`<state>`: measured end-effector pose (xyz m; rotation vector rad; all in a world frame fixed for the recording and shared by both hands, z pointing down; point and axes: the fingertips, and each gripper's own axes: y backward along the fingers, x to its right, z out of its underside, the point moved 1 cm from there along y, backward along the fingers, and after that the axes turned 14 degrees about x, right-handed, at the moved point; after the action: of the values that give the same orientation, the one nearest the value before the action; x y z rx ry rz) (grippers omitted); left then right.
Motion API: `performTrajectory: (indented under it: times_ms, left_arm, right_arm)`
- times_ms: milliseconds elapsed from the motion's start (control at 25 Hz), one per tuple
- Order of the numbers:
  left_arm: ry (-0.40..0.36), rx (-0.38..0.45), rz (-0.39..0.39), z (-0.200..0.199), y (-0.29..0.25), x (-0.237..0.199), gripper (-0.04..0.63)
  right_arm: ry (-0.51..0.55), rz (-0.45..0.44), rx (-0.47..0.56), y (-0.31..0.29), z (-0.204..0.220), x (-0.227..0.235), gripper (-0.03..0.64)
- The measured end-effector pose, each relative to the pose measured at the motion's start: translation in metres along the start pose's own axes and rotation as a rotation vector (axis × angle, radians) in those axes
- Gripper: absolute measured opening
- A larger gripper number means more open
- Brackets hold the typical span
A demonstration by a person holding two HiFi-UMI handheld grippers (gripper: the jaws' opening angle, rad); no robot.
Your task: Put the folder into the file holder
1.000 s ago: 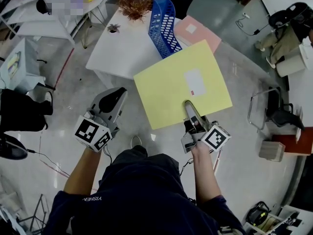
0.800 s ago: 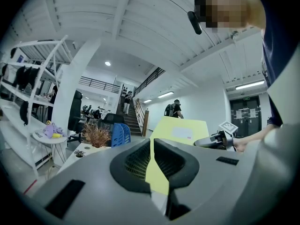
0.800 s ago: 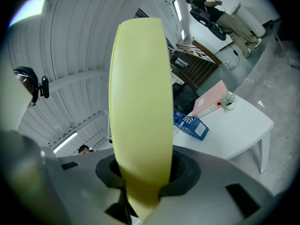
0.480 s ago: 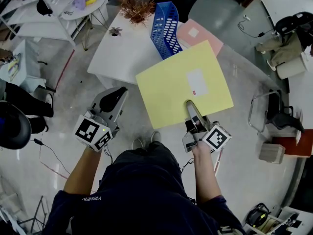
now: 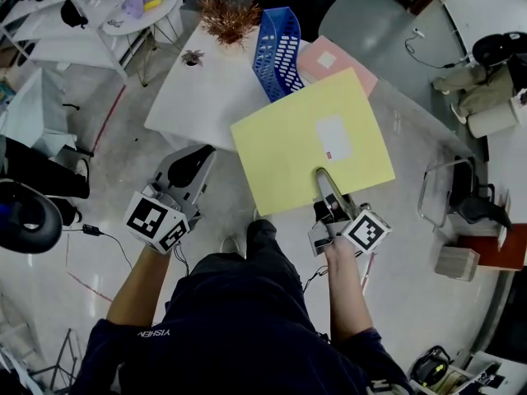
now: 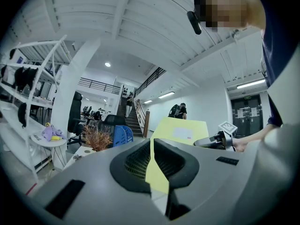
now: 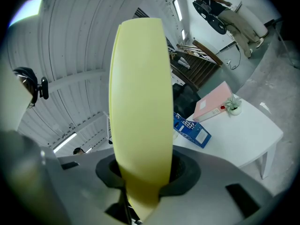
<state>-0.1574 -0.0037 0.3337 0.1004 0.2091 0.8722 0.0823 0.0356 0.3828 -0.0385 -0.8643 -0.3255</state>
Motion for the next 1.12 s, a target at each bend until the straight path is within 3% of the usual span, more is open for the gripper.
performTrajectory:
  times_ms: [400,1120]
  left_arm:
    - [-0.006,-0.014,-0.018,0.011,-0.045,-0.017,0.048]
    - [0.005,-0.061,-0.079,0.043,-0.128,-0.045,0.048]
  right_arm:
    - [-0.032,0.032,-0.028,-0.031,-0.016,0.043,0.141]
    - [-0.057,-0.028,-0.090,-0.096,-0.054,0.098,0.141]
